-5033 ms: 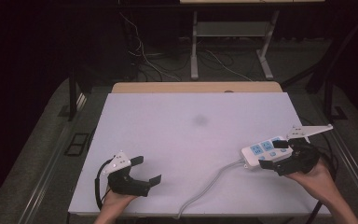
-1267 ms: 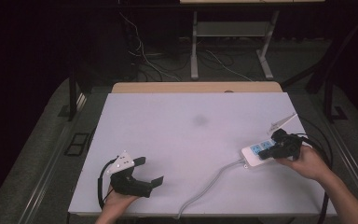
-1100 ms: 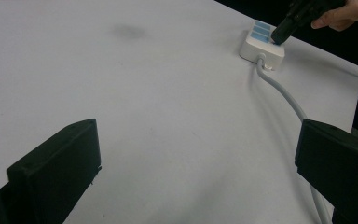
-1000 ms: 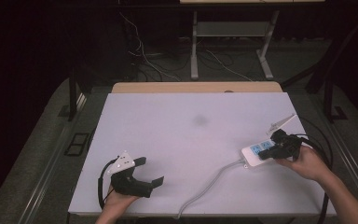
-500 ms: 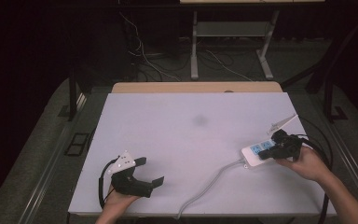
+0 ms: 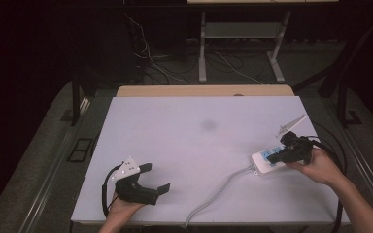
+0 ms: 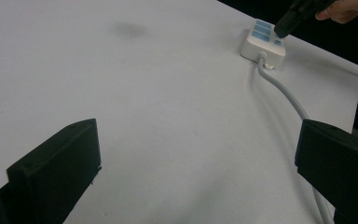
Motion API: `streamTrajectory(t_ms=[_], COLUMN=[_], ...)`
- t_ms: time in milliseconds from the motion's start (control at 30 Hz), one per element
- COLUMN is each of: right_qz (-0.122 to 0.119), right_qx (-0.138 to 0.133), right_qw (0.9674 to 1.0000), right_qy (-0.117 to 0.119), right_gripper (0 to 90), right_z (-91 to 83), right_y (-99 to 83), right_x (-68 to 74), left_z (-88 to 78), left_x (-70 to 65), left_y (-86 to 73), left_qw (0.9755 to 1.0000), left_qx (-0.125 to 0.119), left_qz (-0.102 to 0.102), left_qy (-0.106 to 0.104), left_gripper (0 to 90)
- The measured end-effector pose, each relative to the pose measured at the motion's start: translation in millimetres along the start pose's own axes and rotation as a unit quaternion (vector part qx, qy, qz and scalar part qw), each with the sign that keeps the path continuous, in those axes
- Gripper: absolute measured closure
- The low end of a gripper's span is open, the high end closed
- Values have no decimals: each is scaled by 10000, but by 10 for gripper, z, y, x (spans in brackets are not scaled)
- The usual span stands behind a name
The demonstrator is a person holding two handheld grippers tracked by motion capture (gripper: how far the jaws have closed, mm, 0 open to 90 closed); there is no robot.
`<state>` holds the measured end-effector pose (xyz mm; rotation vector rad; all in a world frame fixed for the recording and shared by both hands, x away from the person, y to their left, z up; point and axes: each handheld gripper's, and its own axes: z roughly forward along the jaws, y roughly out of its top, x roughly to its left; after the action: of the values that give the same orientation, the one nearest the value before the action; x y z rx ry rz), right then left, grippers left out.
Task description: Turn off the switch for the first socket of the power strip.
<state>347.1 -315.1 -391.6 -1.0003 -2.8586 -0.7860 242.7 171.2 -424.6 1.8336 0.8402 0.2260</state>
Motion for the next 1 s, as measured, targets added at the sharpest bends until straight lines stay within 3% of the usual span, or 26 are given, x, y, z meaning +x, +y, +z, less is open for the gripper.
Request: streamTrajectory(t_ms=[333,833,1000], right_qz=[-32,116,218], right_qx=[-78,-373,-545], right_qw=[9999,9991,9979], right_qy=[-62,-187,-256], right_gripper=[900,897,812], right_z=[-114,-297,-368], right_y=[90,57,35], right_x=[13,57,71], left_z=[-5,-6,-12], left_x=[-4,-18,-22], left_y=[3,2,4], left_qw=[10000,10000,10000], left_qx=[-11,-34,-37], left_qz=[9,1,4], left_qy=[-3,-16,-22], left_gripper=[0,0,0])
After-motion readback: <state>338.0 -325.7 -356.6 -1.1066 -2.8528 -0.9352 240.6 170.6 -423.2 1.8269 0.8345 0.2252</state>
